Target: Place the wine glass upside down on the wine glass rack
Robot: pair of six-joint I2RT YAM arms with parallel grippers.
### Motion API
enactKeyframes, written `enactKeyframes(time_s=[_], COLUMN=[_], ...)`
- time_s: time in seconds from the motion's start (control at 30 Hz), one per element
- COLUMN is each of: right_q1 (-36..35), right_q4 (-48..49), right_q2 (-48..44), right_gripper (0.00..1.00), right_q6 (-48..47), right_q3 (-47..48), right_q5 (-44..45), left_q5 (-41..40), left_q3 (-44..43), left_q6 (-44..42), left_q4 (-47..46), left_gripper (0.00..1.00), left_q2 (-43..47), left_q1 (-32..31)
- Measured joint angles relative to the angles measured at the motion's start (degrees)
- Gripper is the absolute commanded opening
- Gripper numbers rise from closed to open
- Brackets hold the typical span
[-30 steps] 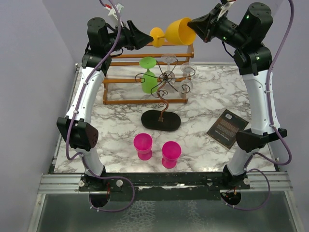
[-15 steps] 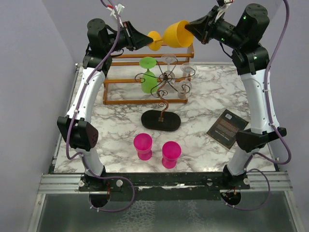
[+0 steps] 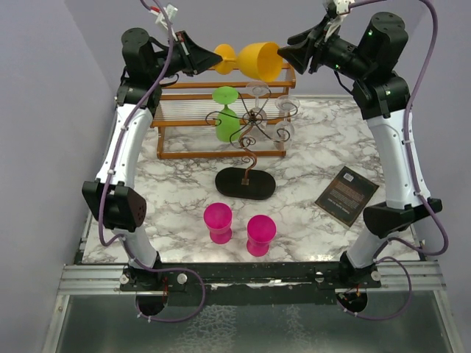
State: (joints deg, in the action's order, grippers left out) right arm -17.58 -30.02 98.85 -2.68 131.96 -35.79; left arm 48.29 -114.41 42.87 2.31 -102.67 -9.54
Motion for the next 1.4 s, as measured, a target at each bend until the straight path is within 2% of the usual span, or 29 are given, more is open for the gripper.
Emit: enactKeyframes(time_s=[0.13,0.23,0.37,0.7,0.9,1.13,1.27,1.4], right_q1=[0.02,0.02,0.07,0.07,0.07,0.07,0.07,0.07], right_q4=[-0.42,-0.72,-1.49,-3.63,-5.29,-6.16,-6.45,-6.54], right_q2=[-2.14,-4.48,-8.61,-15.21,-17.29,-18.97,-19.06,-19.23], right_gripper=[0.65,0.72,0.74,0.75,0.75,0.76,0.77,0.78], right_q6=[-2.91,-4.85,-7.67,-14.25,-16.61,-18.47,-19.23,-20.24], right_q3=[-1.55,-3.02,-6.27,-12.48,-14.73,-17.57,-18.53,-19.10], right_q5=[3.10,6.10,9.57,14.58,15.82,16.04,16.11,16.94], left_q5=[-0.02,-1.90,-7.98,-20.57,-19.74,-13.33,-10.27,-9.66], left_q3=[-0.04,-1.25,-4.52,-13.60,-15.80,-8.85,-8.02,-7.98], left_q6=[-2.14,-7.26,-20.50,-61.70,-86.07,-111.43,-120.32,-125.13], left_q4=[1.92,6.54,15.58,39.85,56.59,71.84,76.08,76.89], left_gripper=[0.00,0.00,0.00,0.00,0.00,0.00,0.00,0.00], left_q2=[3.04,5.86,10.21,21.59,26.58,29.11,26.80,24.02], left_q1=[5.46,9.70,11.37,10.60,10.58,10.36,7.63,1.05])
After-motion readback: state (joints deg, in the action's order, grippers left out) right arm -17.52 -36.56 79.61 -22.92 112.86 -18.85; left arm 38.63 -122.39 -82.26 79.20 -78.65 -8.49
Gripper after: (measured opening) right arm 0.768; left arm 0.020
